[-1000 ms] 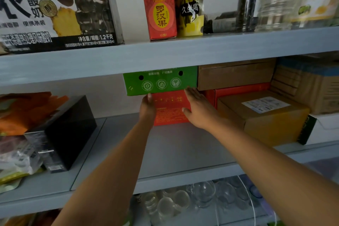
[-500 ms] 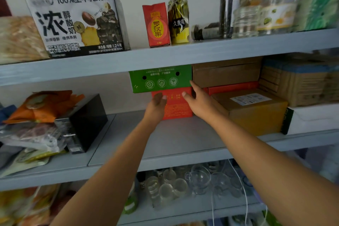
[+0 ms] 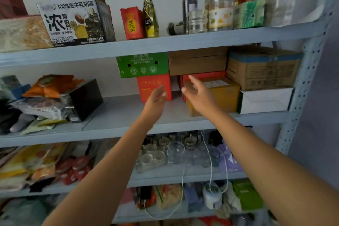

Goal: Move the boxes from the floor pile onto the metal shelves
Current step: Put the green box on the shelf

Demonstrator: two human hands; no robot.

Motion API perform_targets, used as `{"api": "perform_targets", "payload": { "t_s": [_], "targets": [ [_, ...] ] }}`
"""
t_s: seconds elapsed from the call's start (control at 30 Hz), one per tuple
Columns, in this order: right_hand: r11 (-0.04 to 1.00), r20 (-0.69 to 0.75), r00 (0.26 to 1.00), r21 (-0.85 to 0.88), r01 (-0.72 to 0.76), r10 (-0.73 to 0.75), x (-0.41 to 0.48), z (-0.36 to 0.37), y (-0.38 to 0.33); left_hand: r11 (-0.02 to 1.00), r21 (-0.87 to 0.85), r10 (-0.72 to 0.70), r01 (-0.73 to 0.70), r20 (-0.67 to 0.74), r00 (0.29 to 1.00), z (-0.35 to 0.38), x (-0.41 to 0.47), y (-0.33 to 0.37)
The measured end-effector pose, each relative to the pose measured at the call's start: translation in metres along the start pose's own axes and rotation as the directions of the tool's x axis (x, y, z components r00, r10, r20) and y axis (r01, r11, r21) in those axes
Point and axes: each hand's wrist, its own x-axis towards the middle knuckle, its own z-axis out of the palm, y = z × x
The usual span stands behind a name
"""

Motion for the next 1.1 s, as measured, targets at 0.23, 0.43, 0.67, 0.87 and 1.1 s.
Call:
{"api": "perform_targets", "payload": {
  "t_s": [0.23, 0.43, 0.67, 0.87, 1.1],
  "targets": [
    [0.993, 0.047, 0.998, 0.111, -0.049, 0.044, -0.082, -0.058, 0.028, 0.999, 0.048, 0.011, -0.014, 0.061, 0.998, 0.074, -0.088, 0.014],
    [0.975, 0.038, 0.981, 0.109, -0.193, 0.190, -0.151, -0.119, 0.066, 0.998, 0.056, 0.001, -0.013, 0.205, 0.979, 0.144, -0.131, 0.023],
    [0.901, -0.148, 0.890, 0.108, -0.420, 0.432, -0.252, -0.194, 0.116, 0.996, -0.080, 0.002, 0.041, 0.472, 0.882, 0.244, -0.183, -0.002],
    [0.765, -0.307, 0.714, 0.081, -0.639, 0.629, -0.380, -0.234, 0.145, 0.962, -0.178, -0.037, 0.209, 0.671, 0.741, 0.342, -0.276, -0.026],
    [0.596, -0.417, 0.530, 0.036, -0.802, 0.738, -0.500, -0.294, 0.138, 0.936, -0.154, -0.048, 0.317, 0.835, 0.548, 0.415, -0.384, -0.005]
  ]
}}
